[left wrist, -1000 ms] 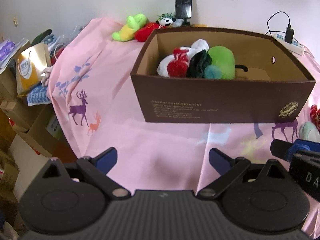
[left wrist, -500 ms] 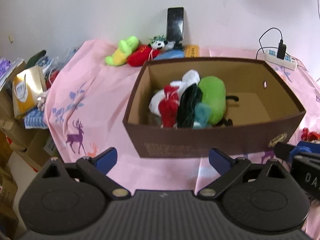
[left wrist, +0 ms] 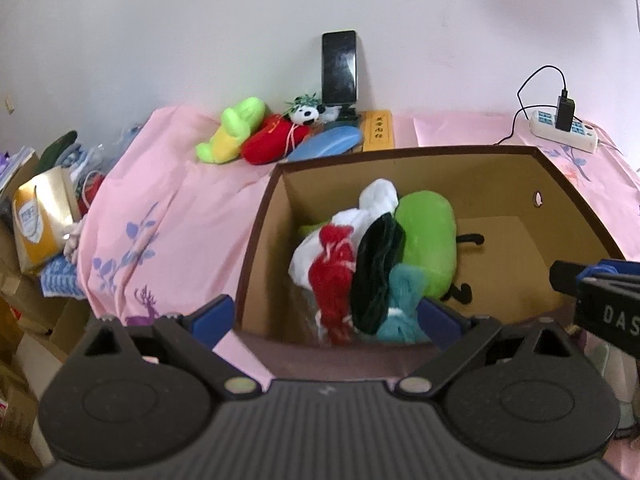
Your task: Organize soft objects
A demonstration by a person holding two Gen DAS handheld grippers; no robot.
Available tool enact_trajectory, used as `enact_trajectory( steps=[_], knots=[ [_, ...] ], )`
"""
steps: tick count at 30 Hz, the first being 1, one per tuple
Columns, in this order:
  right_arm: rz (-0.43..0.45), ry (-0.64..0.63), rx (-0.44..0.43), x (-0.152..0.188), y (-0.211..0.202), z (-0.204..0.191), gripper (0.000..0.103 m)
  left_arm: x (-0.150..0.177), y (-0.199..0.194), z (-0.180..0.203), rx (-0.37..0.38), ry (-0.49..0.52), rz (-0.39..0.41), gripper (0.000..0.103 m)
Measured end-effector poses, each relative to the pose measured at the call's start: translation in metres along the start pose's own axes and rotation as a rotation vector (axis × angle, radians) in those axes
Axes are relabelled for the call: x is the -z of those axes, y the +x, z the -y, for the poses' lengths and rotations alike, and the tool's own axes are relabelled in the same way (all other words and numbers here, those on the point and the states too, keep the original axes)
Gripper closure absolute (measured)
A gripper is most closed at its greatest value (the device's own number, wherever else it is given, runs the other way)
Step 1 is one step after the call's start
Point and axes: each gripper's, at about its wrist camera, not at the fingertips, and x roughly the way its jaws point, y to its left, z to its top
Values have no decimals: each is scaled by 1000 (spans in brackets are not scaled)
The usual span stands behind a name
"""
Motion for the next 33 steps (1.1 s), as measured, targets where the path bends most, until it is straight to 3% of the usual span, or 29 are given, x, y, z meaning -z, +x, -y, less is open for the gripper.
enact_trajectory(
  steps=[13,20,33],
  knots=[
    [-20,8,44,-24,60,-2,82,-22,55,7,35,5,-9,5],
    [-5,4,65,-31,80,-5,82,-27,70,5,32,-12,2,5],
    [-56,29,60,-26,104,4,82,-30,94,8,47,-1,-8,5]
  ],
)
